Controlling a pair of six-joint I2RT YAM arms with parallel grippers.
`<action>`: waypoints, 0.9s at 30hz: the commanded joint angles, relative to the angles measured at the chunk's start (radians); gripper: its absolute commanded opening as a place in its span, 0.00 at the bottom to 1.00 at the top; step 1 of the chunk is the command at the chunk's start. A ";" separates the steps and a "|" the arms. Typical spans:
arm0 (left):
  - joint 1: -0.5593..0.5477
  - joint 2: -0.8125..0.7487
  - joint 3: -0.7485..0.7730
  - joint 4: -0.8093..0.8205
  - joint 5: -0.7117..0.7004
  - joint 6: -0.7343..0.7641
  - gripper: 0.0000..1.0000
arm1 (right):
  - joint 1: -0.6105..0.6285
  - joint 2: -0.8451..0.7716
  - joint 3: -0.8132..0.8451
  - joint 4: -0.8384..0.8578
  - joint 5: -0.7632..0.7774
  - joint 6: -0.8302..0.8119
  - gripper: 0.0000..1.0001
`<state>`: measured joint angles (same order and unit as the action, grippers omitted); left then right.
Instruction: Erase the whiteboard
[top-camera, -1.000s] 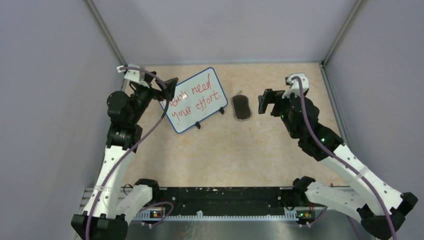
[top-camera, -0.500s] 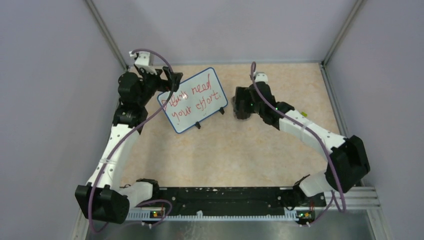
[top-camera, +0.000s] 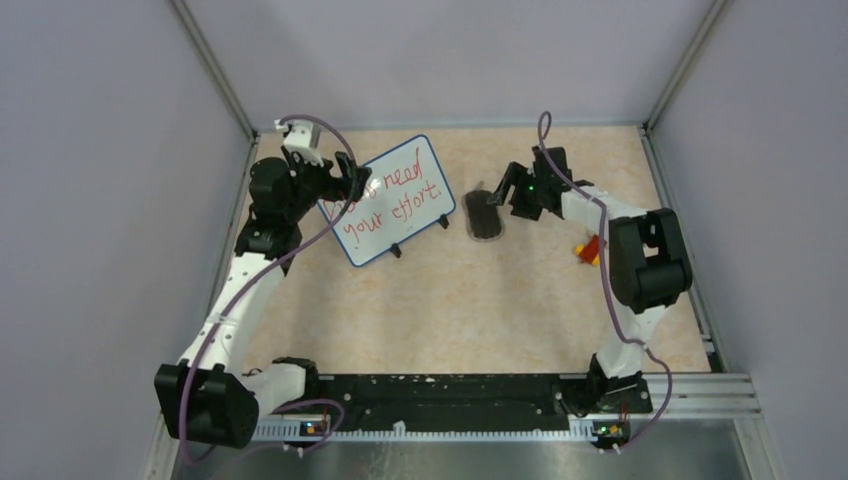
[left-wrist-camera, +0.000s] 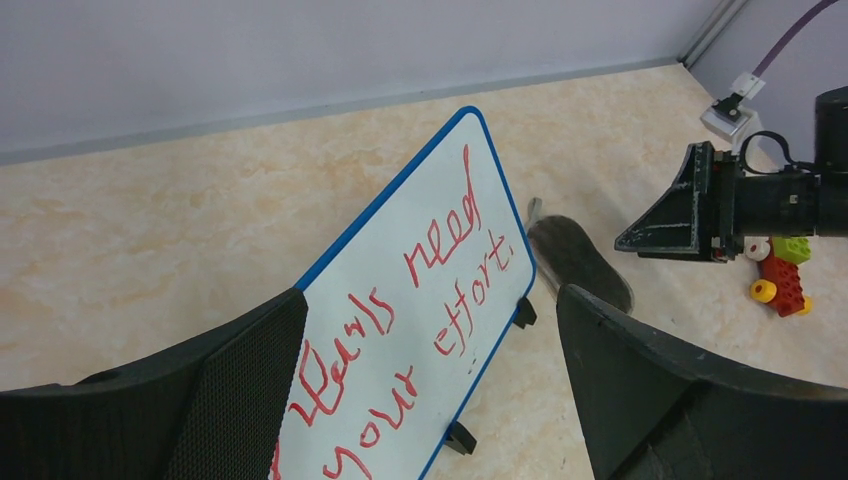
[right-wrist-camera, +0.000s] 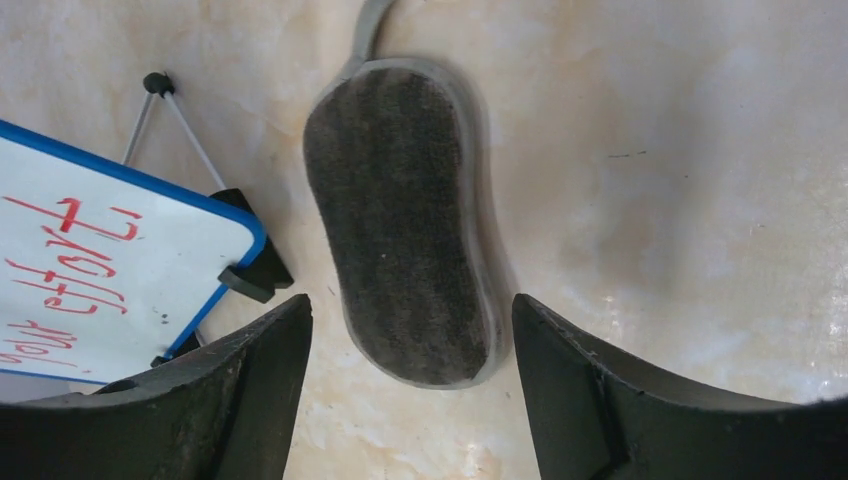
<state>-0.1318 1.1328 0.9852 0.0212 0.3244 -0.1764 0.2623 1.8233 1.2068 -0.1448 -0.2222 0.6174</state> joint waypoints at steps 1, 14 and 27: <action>-0.003 -0.048 -0.007 0.057 0.011 0.018 0.99 | -0.048 0.053 0.047 0.012 -0.141 -0.050 0.71; -0.003 -0.058 -0.014 0.069 0.036 0.015 0.99 | -0.056 0.162 0.071 -0.024 -0.125 -0.171 0.68; -0.004 -0.071 -0.020 0.074 0.032 0.015 0.99 | 0.121 0.235 0.194 -0.231 0.318 -0.273 0.38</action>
<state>-0.1326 1.0904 0.9703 0.0479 0.3511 -0.1692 0.3592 2.0235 1.3888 -0.2901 -0.0231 0.3832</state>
